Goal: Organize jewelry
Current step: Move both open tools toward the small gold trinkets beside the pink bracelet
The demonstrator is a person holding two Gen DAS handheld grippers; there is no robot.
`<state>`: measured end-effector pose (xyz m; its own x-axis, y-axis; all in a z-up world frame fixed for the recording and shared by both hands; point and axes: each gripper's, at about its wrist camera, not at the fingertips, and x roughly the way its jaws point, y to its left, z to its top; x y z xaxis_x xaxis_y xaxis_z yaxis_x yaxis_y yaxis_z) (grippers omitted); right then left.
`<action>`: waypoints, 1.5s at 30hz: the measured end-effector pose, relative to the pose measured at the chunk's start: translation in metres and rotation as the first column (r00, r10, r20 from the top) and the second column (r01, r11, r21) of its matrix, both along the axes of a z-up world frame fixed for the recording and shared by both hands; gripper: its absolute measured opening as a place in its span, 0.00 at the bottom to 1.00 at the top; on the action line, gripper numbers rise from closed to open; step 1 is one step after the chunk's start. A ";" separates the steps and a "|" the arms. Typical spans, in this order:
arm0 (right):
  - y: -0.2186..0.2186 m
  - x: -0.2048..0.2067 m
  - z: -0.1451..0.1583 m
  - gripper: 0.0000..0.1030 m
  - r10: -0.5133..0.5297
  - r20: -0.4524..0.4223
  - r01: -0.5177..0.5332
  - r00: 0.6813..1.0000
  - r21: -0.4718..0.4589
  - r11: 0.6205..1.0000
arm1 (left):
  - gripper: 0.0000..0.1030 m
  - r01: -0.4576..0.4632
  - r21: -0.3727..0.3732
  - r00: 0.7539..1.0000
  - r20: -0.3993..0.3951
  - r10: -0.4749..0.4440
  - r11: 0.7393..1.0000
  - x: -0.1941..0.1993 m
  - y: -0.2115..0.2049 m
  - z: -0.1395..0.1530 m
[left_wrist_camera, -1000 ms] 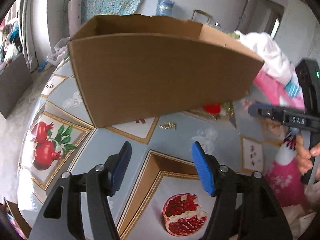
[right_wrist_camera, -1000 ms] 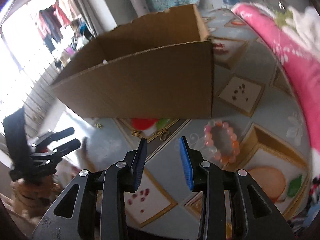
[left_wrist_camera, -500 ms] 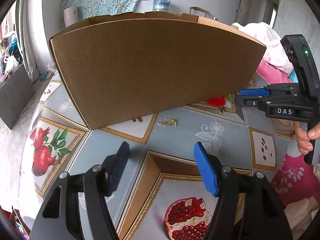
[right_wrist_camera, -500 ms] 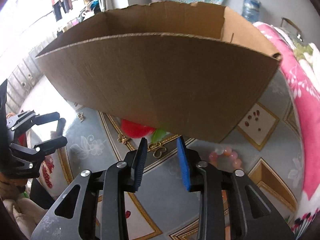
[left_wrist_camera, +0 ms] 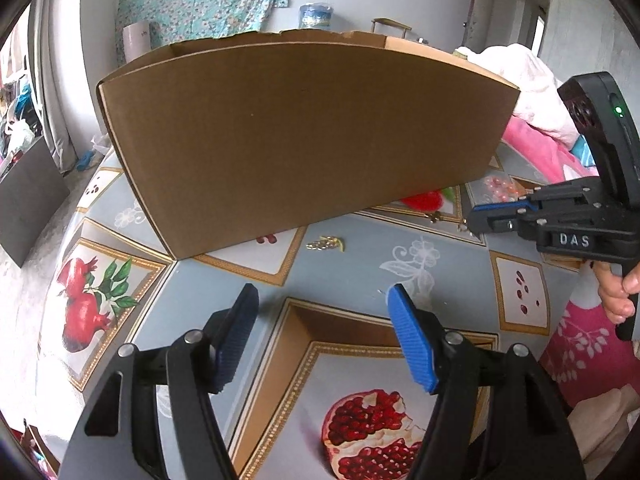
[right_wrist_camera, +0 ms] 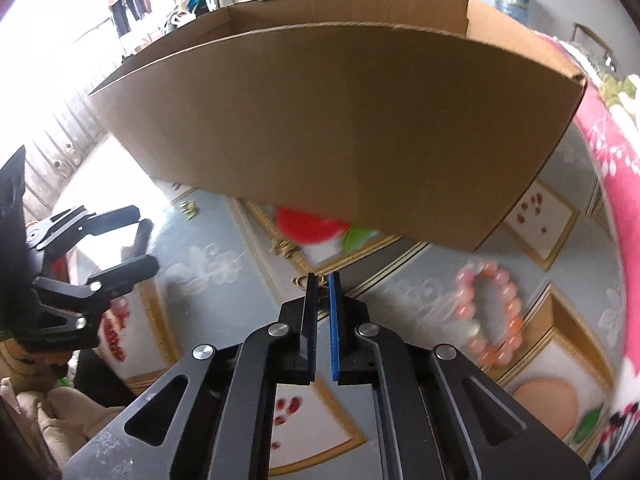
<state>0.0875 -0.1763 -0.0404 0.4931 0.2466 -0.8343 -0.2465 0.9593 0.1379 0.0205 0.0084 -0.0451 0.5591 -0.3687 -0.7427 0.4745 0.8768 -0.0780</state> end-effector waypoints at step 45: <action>-0.103 -0.027 -0.021 0.15 -0.047 -0.215 0.170 0.975 0.595 0.785 | 0.23 0.300 -0.115 0.949 -0.064 -0.308 0.947 -0.017 -0.082 0.004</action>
